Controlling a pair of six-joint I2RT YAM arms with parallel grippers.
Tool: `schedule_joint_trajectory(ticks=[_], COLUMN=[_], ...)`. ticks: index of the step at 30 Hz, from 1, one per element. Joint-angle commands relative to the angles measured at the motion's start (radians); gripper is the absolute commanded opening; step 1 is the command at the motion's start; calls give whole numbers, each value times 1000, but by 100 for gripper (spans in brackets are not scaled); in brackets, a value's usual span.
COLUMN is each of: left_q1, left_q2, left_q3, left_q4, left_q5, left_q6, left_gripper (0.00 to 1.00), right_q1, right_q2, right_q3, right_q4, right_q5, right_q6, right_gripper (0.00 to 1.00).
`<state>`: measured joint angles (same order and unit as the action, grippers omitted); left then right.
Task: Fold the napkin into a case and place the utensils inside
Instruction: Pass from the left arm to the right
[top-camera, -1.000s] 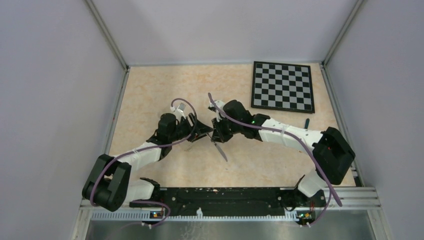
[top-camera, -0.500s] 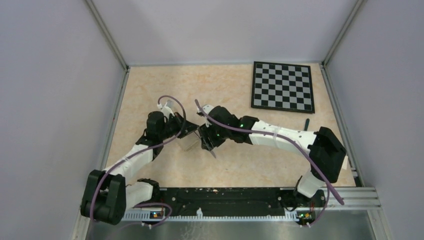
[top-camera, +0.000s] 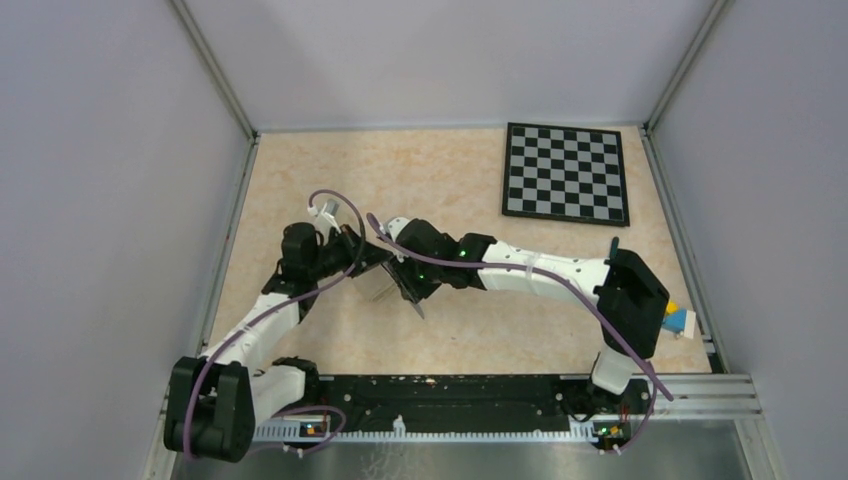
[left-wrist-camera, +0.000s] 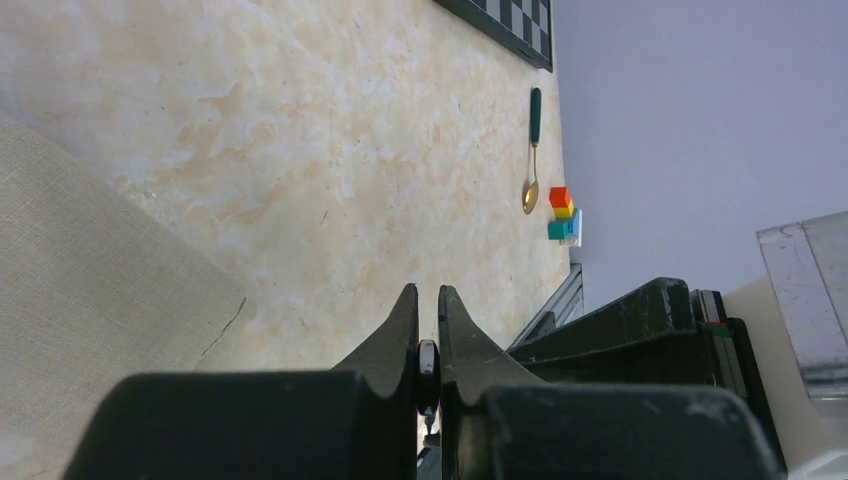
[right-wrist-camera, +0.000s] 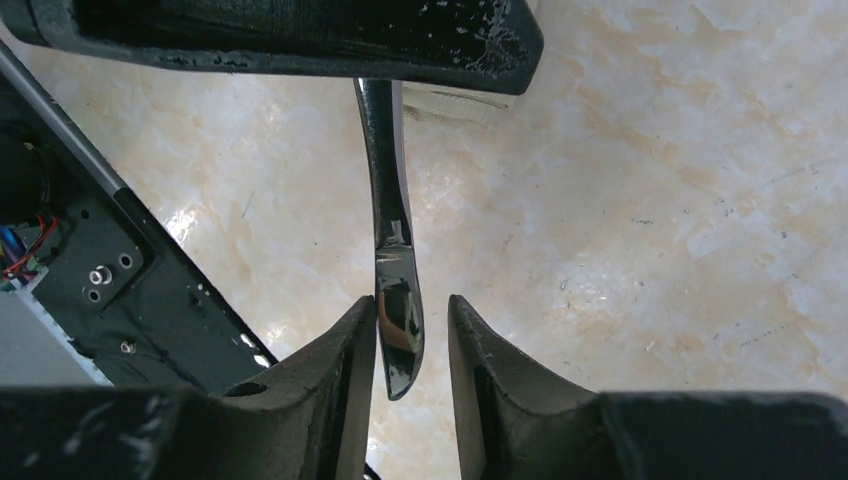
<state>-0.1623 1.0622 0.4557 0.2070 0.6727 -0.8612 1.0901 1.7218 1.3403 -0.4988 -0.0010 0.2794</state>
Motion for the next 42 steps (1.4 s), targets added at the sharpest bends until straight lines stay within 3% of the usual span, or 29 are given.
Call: schedule_joint_trajectory(ticks=[1, 6, 11, 16, 17, 21, 24, 27, 28, 29, 30, 32, 34, 37, 38, 42], left_q1=[22, 35, 55, 90, 107, 170, 241, 312, 333, 352, 374, 400, 411, 412, 413, 413], left_q2=[-25, -23, -19, -19, -17, 1, 33, 43, 45, 46, 45, 43, 70, 118, 117, 110], left_q3=[25, 19, 13, 15, 14, 40, 75, 92, 106, 112, 110, 94, 98, 154, 148, 151], left_q4=[29, 43, 63, 43, 38, -34, -111, -156, -179, -187, -186, -144, -137, -267, -276, -350], left_q5=[45, 57, 77, 91, 96, 135, 176, 204, 212, 227, 230, 233, 255, 252, 243, 178], left_q6=[11, -1, -22, -13, -12, 35, 84, 128, 155, 176, 186, 183, 199, 282, 288, 325], left_gripper=[0, 0, 0, 0, 0, 12, 29, 37, 31, 14, 4, 0, 0, 1, 5, 42], right_q1=[-1, 1, 8, 20, 21, 21, 22, 22, 23, 22, 21, 7, -11, -51, -65, -73], right_q2=[7, 12, 45, 82, 94, 166, 236, 295, 314, 325, 333, 328, 288, 203, 184, 125], right_q3=[52, 64, 100, 148, 159, 246, 325, 412, 439, 458, 475, 479, 402, 234, 193, 67], right_q4=[9, 12, 2, -6, -7, -33, -60, -89, -97, -102, -108, -103, -52, 75, 107, 159], right_q5=[5, 6, 15, 52, 58, 64, 44, 31, 27, 21, 16, -43, -105, -181, -202, -203], right_q6=[-15, -18, -28, -50, -54, -72, -80, -77, -78, -78, -73, -54, -34, 9, 27, 24], right_gripper=[30, 21, 20, 0, 0, 0, 0, 0, 0, 0, 0, 0, 18, 43, 46, 57])
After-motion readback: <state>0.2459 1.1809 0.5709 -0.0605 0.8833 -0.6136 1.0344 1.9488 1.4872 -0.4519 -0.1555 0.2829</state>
